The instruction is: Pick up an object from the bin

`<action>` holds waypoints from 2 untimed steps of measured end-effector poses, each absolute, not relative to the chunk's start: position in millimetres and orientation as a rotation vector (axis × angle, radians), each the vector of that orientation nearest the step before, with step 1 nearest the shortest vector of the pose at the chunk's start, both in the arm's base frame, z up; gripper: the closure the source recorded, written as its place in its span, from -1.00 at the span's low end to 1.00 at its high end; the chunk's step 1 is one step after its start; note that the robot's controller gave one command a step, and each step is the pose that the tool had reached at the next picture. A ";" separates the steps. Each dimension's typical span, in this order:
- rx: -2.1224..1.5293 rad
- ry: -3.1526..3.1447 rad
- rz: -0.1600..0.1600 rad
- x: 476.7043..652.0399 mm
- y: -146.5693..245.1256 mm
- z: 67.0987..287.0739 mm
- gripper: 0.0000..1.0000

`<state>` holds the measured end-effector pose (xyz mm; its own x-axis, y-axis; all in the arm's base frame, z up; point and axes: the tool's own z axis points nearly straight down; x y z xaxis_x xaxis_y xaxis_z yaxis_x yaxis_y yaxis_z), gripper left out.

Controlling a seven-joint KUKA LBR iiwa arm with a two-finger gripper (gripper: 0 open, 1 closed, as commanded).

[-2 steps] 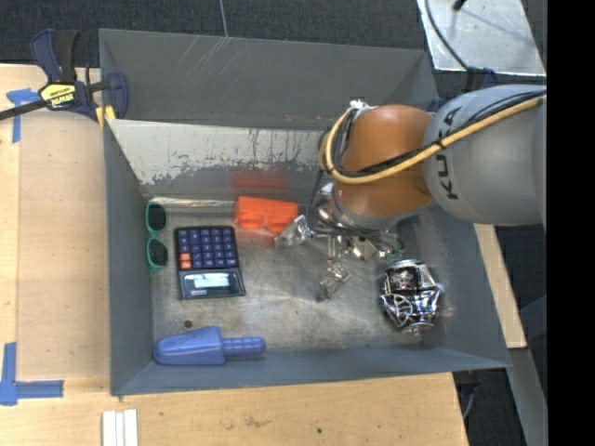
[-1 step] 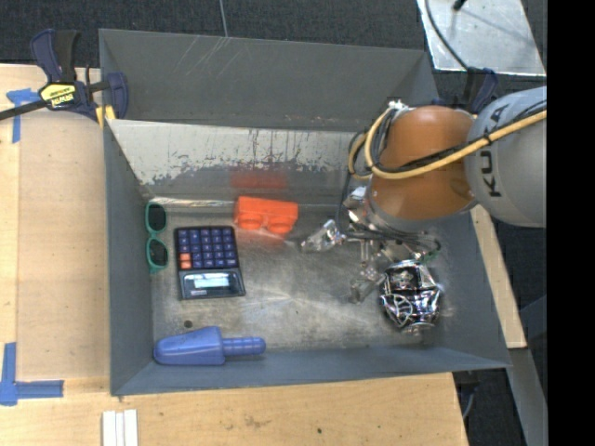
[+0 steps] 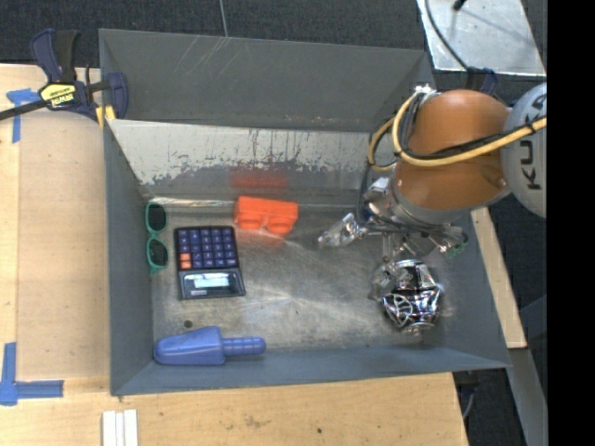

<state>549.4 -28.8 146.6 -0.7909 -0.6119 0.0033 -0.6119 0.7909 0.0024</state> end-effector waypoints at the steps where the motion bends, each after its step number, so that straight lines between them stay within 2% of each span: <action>1: 1.127 -2.941 0.003 547.2 -74.2 156.2 -1.00; 2: 1.336 -2.846 0.005 508.7 -96.2 131.2 -1.00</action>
Offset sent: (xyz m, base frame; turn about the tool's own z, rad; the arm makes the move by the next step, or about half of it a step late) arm -0.0456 -0.0639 -0.0193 -0.2272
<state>508.7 -96.2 131.2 -0.6390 -0.7692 -0.0007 -0.7692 0.6390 -0.0035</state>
